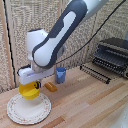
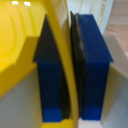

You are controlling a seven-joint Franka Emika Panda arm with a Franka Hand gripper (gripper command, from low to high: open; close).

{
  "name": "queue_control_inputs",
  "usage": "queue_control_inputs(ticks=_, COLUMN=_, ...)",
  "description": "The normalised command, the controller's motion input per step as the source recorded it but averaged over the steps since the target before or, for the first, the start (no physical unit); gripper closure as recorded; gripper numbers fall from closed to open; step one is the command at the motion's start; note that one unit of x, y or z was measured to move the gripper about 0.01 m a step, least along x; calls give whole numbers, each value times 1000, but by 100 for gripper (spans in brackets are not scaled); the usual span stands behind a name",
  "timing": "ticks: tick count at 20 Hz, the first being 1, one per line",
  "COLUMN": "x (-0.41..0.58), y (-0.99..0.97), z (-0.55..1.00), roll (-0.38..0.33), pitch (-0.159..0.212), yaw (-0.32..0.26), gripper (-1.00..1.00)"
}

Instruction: Notice the yellow vessel located before you. Bring your fastener close to the yellow vessel and smoothly hold it. Transfer the yellow vessel above the white plating and let go of your hold on it, then set the vessel on the plating.

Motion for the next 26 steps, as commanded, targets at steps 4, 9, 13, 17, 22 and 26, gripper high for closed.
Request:
queue_control_inputs(ticks=4, x=161, y=433, z=-486, roll=-137, pitch=-12, yaw=53, gripper=100)
queue_control_inputs(ticks=9, x=274, y=197, z=-304, roll=-108, pitch=0, yaw=84, gripper=100)
queue_control_inputs(ticks=13, x=215, y=-29, z=-92, roll=-43, pitch=0, yaw=156, gripper=100)
queue_control_inputs(ticks=17, x=171, y=27, z=79, roll=-15, pitch=33, yaw=100, gripper=-100)
queue_control_inputs(ticks=22, x=294, y=-18, z=521, roll=0, pitch=144, yaw=30, gripper=-100)
queue_control_inputs(ticks=26, x=382, y=-104, z=594, roll=0, pitch=104, yaw=17, gripper=-100)
